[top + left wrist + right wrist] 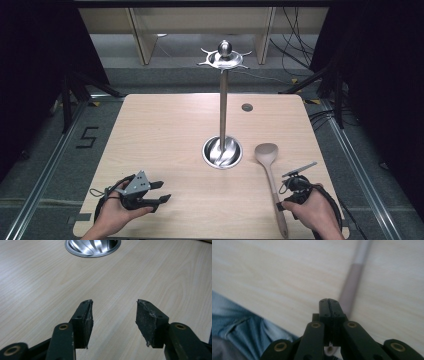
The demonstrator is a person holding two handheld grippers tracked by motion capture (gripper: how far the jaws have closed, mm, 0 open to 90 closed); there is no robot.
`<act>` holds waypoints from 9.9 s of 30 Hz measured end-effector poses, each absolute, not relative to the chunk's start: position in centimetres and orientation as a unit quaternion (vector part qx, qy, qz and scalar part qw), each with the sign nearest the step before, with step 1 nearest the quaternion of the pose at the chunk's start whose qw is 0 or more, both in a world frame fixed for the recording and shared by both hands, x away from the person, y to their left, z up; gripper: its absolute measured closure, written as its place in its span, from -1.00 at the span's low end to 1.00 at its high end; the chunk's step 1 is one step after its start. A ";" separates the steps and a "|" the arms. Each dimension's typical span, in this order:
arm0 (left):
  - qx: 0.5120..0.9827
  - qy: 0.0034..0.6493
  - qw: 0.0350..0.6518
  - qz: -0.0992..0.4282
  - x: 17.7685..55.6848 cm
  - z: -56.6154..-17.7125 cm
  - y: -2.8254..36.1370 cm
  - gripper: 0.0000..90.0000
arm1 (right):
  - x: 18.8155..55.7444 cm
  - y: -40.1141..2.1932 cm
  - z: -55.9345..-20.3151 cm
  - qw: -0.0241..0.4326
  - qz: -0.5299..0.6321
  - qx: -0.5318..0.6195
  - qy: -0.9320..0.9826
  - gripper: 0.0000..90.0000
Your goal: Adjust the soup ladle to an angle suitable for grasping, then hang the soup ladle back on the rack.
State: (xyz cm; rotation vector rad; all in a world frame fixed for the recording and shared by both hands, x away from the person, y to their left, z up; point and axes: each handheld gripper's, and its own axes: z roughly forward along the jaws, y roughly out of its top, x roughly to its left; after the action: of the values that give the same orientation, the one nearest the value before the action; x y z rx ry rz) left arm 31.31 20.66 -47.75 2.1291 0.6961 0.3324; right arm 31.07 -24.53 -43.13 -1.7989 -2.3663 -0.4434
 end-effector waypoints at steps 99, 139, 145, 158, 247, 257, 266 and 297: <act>0.857 0.268 0.422 0.126 31.1 -47.7 20.1 0.04 | 37.5 -35.7 -46.4 0.042 -0.192 -0.813 -0.547 -0.20; 0.863 0.265 0.413 0.120 30.7 -47.8 20.3 0.05 | 43.6 -37.7 -47.1 0.000 -0.162 -0.875 -0.456 -0.29; 0.860 0.267 0.416 0.125 30.7 -47.9 20.3 0.05 | 44.6 -37.7 -47.0 -0.008 -0.156 -0.876 -0.456 -0.28; 0.861 0.267 0.414 0.126 30.7 -48.0 20.3 0.05 | 46.1 -37.7 -47.0 -0.011 -0.149 -0.884 -0.443 -0.29; 0.859 0.264 0.421 0.124 30.8 -48.1 20.2 0.06 | 34.8 -30.3 -40.1 -0.156 -0.523 -0.433 -0.717 0.67; 0.848 0.274 0.433 0.131 30.7 -48.1 20.1 0.06 | 34.4 -29.0 -38.7 -0.198 -0.540 -0.393 -0.718 0.67; 0.852 0.269 0.428 0.136 30.9 -47.9 20.3 0.05 | 34.4 -26.8 -37.2 -0.195 -0.562 -0.372 -0.712 0.67; 0.756 0.237 0.585 0.171 33.6 -36.7 13.9 -0.15 | 32.4 -20.9 -37.2 -0.194 -0.567 -0.311 -0.738 0.67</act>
State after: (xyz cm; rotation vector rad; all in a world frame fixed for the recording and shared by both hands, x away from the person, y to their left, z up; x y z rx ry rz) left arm 33.59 13.90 -36.70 1.7641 0.5526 0.3995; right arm 32.40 -20.86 -37.18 -1.1194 -2.6570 -2.0398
